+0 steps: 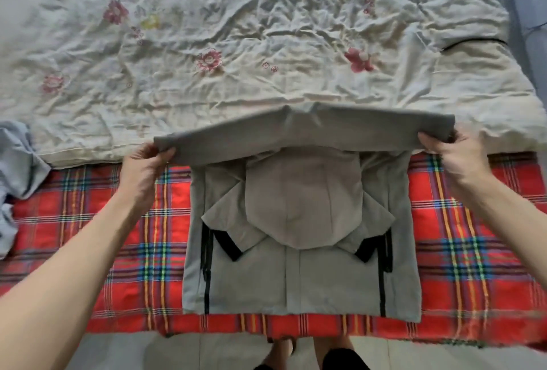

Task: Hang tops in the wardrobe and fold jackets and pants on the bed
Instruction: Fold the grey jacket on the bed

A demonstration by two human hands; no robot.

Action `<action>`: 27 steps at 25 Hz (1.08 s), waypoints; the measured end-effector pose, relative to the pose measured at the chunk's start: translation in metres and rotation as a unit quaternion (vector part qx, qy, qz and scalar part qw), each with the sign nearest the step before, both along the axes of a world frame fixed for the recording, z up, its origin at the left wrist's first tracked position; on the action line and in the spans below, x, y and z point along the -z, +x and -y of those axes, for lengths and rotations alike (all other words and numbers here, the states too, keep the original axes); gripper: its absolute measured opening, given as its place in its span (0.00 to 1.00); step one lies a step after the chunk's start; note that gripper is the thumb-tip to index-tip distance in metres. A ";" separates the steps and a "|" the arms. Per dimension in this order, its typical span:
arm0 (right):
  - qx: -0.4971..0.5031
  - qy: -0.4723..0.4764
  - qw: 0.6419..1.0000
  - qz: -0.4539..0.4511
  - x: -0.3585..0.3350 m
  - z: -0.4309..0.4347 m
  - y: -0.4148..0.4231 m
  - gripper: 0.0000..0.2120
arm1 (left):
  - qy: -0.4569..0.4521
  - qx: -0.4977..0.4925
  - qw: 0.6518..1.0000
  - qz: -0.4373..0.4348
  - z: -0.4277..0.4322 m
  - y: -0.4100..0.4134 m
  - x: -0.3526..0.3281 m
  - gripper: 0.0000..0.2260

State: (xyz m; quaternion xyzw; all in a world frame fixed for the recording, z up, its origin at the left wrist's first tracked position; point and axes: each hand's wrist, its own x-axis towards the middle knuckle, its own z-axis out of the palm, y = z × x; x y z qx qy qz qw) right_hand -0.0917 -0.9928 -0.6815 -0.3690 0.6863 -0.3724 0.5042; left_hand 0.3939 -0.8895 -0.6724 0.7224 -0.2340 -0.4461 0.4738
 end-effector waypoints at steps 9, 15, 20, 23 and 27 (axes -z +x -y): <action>-0.067 0.194 0.973 -0.105 0.047 -0.265 -0.054 0.25 | 0.203 0.036 0.972 -0.112 -0.225 -0.007 0.057 0.16; 0.083 0.204 0.975 -0.019 0.075 -0.263 -0.033 0.12 | 0.246 -0.057 0.967 -0.023 -0.223 -0.036 0.096 0.15; -0.014 0.145 0.969 -0.202 0.065 -0.280 -0.025 0.30 | 0.246 -0.080 0.966 0.008 -0.241 -0.042 0.088 0.20; -0.079 0.162 0.940 -0.291 0.075 -0.299 -0.026 0.33 | 0.277 -0.031 0.960 0.020 -0.263 -0.042 0.101 0.19; -0.078 0.160 0.931 -0.318 0.082 -0.290 -0.015 0.31 | 0.282 0.007 0.950 0.135 -0.247 -0.048 0.101 0.23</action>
